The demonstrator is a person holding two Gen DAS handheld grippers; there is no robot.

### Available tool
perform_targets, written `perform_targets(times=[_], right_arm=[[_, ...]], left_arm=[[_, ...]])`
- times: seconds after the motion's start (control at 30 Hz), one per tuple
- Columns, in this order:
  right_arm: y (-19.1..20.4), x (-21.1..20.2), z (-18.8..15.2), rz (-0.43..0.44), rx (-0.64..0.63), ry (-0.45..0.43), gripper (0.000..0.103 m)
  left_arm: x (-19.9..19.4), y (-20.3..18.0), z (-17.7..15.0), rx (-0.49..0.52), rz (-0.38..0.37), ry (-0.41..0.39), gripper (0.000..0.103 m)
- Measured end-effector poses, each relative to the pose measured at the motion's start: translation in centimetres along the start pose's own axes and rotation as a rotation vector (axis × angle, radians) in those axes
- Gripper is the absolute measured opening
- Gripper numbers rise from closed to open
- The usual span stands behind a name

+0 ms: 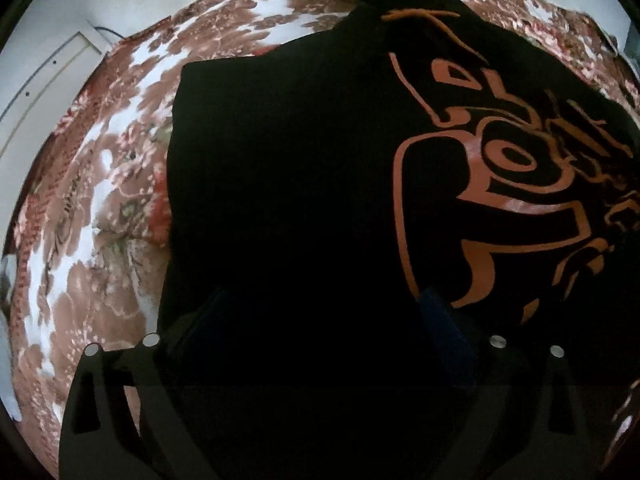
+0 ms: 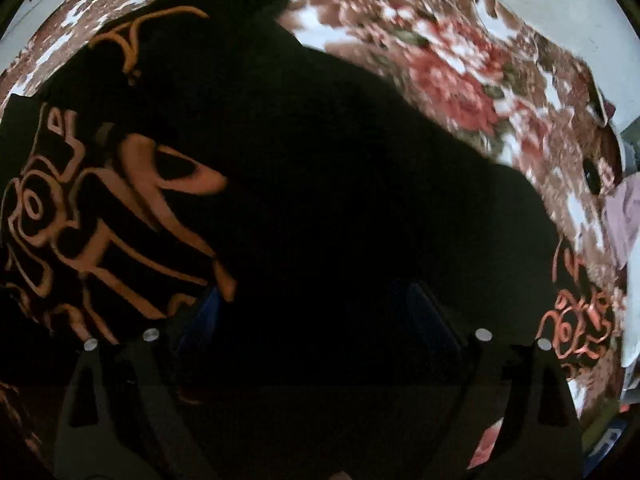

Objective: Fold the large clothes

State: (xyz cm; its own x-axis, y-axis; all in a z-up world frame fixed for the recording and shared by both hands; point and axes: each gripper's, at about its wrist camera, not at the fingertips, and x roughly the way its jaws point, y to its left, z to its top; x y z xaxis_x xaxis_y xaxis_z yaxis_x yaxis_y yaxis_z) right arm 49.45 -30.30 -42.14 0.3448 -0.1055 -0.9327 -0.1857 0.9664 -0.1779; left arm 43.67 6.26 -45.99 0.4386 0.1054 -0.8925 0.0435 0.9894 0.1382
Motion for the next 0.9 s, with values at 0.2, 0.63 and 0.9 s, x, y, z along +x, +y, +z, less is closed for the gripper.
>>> perform_targets(times=[0.2,0.63,0.9], right_arm=[[-2.9,-2.3,-1.4,0.123,0.062,-0.046,0.095],[-18.3,-6.1,-8.4,0.136,0.243,-0.017,0.097],[-30.5,-6.1,-13.5,0.13,0.467,0.005,0.097]], left_arm=[[-2.9,-0.9,1.5,-0.041,0.049,-0.016,0.096],[-10.2,-16.7,5.6,-0.307,-0.329,-0.067,0.096],[-12.1,-30.4,7.0,-0.009,-0.352,-0.105,0.096]])
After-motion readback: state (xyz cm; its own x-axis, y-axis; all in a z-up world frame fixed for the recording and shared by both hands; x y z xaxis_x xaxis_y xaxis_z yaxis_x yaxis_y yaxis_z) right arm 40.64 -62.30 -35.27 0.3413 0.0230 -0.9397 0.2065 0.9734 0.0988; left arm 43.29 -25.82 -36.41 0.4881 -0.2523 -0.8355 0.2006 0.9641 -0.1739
